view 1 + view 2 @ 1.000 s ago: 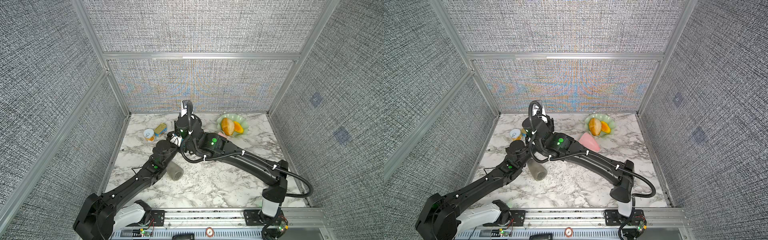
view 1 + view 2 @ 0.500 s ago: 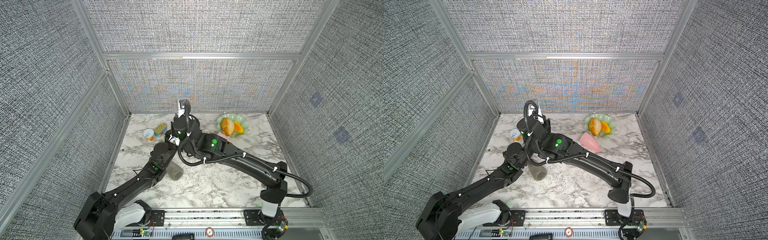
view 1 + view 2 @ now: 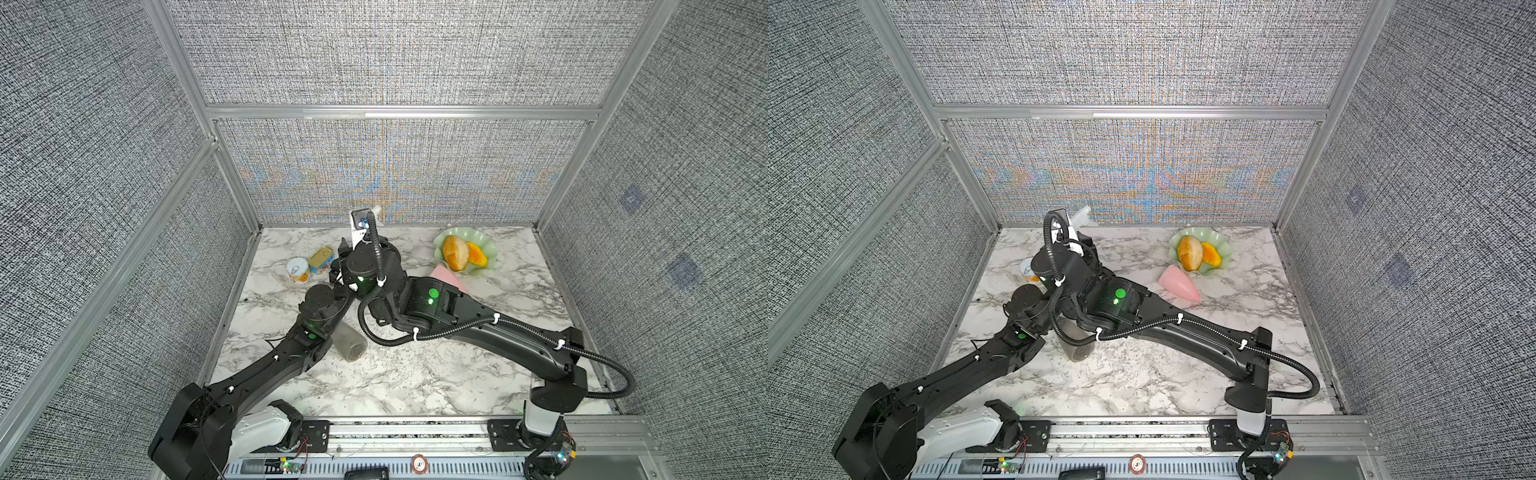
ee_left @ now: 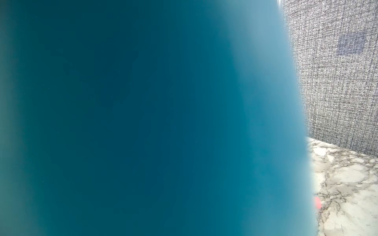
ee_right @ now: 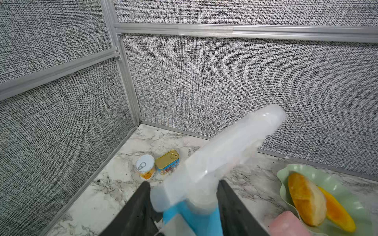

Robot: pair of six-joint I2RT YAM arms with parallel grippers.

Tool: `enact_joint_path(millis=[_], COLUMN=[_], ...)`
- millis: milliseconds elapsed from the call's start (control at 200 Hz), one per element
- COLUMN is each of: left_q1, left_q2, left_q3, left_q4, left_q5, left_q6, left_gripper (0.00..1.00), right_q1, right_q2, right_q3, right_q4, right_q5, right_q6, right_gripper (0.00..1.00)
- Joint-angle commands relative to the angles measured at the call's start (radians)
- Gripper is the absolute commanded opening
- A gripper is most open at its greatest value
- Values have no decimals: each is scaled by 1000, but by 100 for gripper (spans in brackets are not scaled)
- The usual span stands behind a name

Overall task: Attach spray nozzles to spray bottles
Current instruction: Screw the spray nozzle on the spray bottle.

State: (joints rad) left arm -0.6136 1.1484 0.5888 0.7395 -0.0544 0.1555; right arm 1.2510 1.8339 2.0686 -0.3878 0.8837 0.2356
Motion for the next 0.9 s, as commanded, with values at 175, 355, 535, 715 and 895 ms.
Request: enact_joint_path(millis=[175,355,535,715,895], left_q1=[13,18,23,23,25], left_q2=[6,16,25,33,38], left_q3=[17,20,21,22,22], left_q4=[93,89,89,88,83], left_q5=[74,91,104,119,163], left_q6=[-6,-15,-26,-30,-40], left_gripper=[67,67,67,67,67], right_q1=[14,15,15,16,12], right_q2=[-74,-172,-251,-299,-396], right_q3=[-92,-216,-300,-311,-386], right_q4=[-26,14,59,37,14], right_q5=[-54,-42,-101,-203,-341], right_q6=[12,6,-16,-29,-99], right_gripper=[60,61,63,64,64])
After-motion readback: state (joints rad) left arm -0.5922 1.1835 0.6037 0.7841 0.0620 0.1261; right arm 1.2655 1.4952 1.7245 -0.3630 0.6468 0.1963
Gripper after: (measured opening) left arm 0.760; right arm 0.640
